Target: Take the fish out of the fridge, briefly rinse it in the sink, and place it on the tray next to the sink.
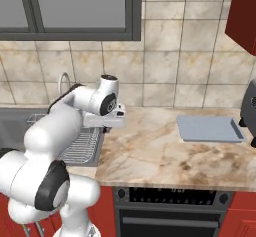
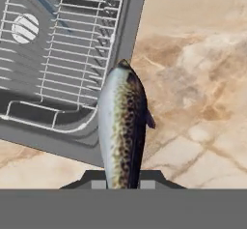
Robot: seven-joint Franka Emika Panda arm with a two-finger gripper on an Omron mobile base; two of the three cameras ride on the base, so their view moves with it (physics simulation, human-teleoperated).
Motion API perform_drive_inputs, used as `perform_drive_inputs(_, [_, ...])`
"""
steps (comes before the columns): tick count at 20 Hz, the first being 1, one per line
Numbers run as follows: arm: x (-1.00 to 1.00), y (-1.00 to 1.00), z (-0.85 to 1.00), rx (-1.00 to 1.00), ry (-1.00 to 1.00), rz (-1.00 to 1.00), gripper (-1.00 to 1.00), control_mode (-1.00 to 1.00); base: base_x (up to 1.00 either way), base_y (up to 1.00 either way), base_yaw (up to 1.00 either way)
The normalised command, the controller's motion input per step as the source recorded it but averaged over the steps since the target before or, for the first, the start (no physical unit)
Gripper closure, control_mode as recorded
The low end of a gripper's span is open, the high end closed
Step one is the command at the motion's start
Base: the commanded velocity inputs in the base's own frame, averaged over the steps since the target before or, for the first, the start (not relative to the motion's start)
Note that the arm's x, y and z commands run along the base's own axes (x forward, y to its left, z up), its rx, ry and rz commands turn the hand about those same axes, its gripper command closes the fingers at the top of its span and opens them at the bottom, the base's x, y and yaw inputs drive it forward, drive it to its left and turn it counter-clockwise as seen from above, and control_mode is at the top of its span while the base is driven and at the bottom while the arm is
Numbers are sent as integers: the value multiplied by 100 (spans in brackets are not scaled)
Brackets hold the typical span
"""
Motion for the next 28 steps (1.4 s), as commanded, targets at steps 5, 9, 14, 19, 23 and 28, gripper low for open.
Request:
perform_drive_inputs(5, [54, -2, 2, 21, 39, 52, 100, -100, 0, 0, 0])
perform_drive_inputs(9, [9, 8, -6, 15, 9, 28, 100, -100, 0, 0, 0])
perform_drive_inputs(14, [5, 30, -21, 12, -6, 1, 100, -100, 0, 0, 0])
perform_drive_inputs(19, [29, 54, -18, 9, -7, 0, 100, -100, 0, 0, 0])
perform_drive_inputs(23, [39, 71, -8, 5, -2, 0, 100, -100, 0, 0, 0])
perform_drive_inputs(28, [30, 91, -1, 0, 0, 0, 100, -100, 0, 0, 0])
